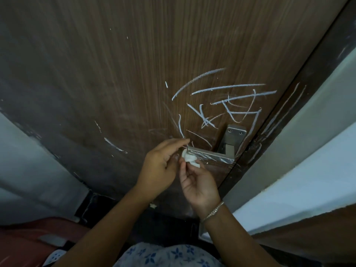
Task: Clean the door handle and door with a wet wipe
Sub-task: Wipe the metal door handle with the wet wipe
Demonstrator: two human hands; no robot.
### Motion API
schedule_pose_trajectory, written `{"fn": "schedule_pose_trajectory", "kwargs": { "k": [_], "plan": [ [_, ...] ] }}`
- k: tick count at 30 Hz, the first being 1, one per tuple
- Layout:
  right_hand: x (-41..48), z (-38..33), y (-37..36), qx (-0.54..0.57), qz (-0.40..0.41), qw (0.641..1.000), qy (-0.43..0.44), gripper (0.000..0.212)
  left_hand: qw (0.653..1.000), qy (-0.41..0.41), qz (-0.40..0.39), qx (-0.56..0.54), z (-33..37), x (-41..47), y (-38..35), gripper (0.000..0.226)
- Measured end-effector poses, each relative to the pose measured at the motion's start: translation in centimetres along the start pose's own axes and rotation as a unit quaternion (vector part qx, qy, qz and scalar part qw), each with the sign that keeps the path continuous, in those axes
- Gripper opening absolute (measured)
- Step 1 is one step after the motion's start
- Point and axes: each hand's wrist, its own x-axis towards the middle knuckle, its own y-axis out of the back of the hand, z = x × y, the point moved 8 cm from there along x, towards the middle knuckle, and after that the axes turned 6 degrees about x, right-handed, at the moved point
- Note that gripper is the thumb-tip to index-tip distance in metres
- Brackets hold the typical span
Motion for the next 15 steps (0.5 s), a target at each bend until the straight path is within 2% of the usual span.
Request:
{"fn": "schedule_pose_trajectory", "kwargs": {
  "k": [4, 8, 12, 15],
  "plan": [
    [-0.8, -0.6, -0.9, 0.009, -0.044, 0.999, -0.023, 0.018, 0.994, -0.048, -0.036, 0.096, 1.0, 0.0, -1.4, 0.049],
    [-0.8, -0.9, -0.3, 0.024, -0.01, 1.0, -0.014, 0.012, 0.991, -0.062, -0.025, 0.119, 1.0, -0.2, -1.6, 0.042],
    [-0.7, -2.2, 0.7, 0.04, 0.025, 0.999, 0.005, 0.022, 0.99, -0.061, -0.019, 0.128, 0.6, -0.4, -1.6, 0.056],
    [-1.1, -3.7, 1.1, 0.044, 0.017, 0.999, 0.021, 0.015, 0.991, -0.054, -0.005, 0.126, 0.5, -0.4, -1.7, 0.057]
  ]
}}
